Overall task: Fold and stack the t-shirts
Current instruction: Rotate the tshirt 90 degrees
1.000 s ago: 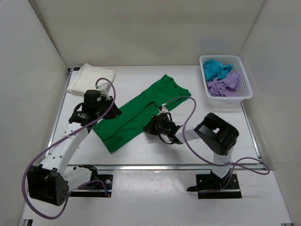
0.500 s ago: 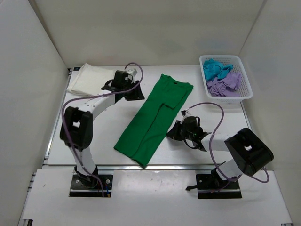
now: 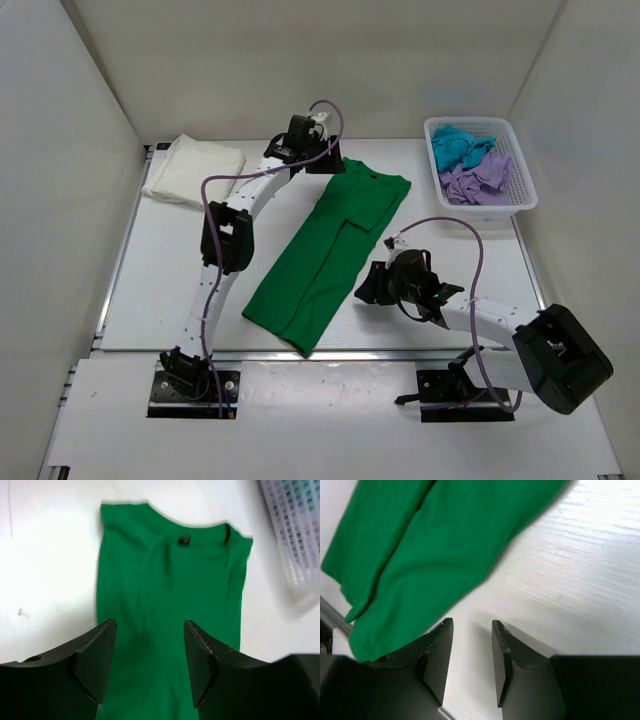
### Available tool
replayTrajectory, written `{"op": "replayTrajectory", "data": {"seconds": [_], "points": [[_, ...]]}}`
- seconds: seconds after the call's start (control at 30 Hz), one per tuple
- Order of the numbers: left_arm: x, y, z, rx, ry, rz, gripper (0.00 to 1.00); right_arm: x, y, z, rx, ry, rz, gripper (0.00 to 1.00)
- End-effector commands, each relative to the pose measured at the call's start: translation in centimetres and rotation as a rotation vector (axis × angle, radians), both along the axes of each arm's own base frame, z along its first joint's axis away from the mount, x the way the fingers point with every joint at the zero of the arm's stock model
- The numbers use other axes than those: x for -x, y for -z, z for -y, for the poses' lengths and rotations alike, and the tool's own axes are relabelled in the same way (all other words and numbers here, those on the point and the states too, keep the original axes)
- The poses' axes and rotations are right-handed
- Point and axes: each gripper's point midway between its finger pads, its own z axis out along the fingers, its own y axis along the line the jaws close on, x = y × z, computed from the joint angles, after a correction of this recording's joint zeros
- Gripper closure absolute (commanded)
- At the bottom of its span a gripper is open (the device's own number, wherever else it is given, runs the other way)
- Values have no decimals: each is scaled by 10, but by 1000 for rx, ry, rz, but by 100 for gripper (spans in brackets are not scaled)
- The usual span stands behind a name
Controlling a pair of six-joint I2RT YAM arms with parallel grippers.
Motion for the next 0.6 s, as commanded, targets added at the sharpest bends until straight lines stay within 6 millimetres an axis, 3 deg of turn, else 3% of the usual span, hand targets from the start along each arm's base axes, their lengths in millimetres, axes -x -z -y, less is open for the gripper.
{"op": "replayTrajectory", "data": {"seconds": [0.0, 0.03, 0.07, 0.17, 0.23, 0.3, 0.4, 0.57], "points": [[-9, -7, 12, -56, -15, 21, 32, 4, -16, -1, -9, -26, 50, 65], [-11, 4, 11, -43, -23, -3, 31, 1, -23, 1, -16, -13, 75, 65], [-15, 1, 12, -12, -29, 9, 31, 5, -27, 1, -23, -18, 83, 66], [-14, 29, 8, -5, -21, -33, 33, 7, -34, 9, -35, 0, 97, 66], [-15, 19, 20, -3, -6, -10, 36, 6, -40, 11, -48, 5, 105, 66], [-13, 27, 22, -20, -13, -11, 37, 5, -42, 14, -64, 15, 105, 66], [-16, 39, 8, -82, -73, -18, 38, 3, -48, 16, -87, 19, 119, 66], [-35, 22, 2, 19, -142, -8, 36, 6, -44, 19, -88, 13, 107, 66]]}}
